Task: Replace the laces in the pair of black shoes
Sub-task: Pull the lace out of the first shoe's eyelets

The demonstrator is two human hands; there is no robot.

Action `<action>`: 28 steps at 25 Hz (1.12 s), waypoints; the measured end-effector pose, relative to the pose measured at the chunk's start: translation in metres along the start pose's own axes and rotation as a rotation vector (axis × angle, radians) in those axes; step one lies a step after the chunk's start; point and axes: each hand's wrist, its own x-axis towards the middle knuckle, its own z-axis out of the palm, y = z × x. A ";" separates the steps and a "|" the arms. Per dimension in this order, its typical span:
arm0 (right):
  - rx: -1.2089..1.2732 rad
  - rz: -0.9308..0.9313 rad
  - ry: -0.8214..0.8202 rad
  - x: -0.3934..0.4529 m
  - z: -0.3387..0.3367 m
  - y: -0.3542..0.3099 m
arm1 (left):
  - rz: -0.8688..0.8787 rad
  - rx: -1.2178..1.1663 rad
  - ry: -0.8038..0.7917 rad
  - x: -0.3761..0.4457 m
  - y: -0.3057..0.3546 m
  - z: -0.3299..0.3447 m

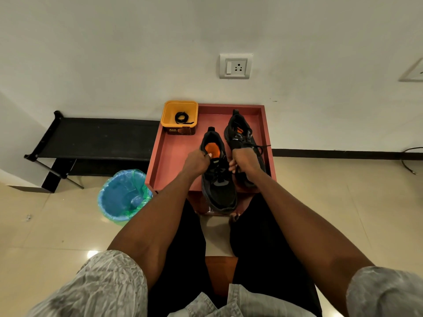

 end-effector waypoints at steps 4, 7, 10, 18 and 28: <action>-0.535 0.256 -0.778 -0.028 -0.026 -0.013 | -0.035 -0.039 0.015 -0.007 0.006 0.001; -0.665 0.014 -0.360 -0.006 -0.022 -0.010 | -0.030 -0.045 0.026 -0.011 0.005 0.002; -0.605 -0.261 0.137 0.015 -0.008 -0.002 | -0.021 -0.047 0.065 -0.011 0.007 0.004; -0.485 -0.293 0.131 0.032 0.028 0.011 | -0.029 -0.132 0.118 -0.008 0.000 0.004; -0.192 -0.180 -0.077 0.039 0.001 0.009 | 0.107 -0.160 0.124 -0.009 0.002 0.017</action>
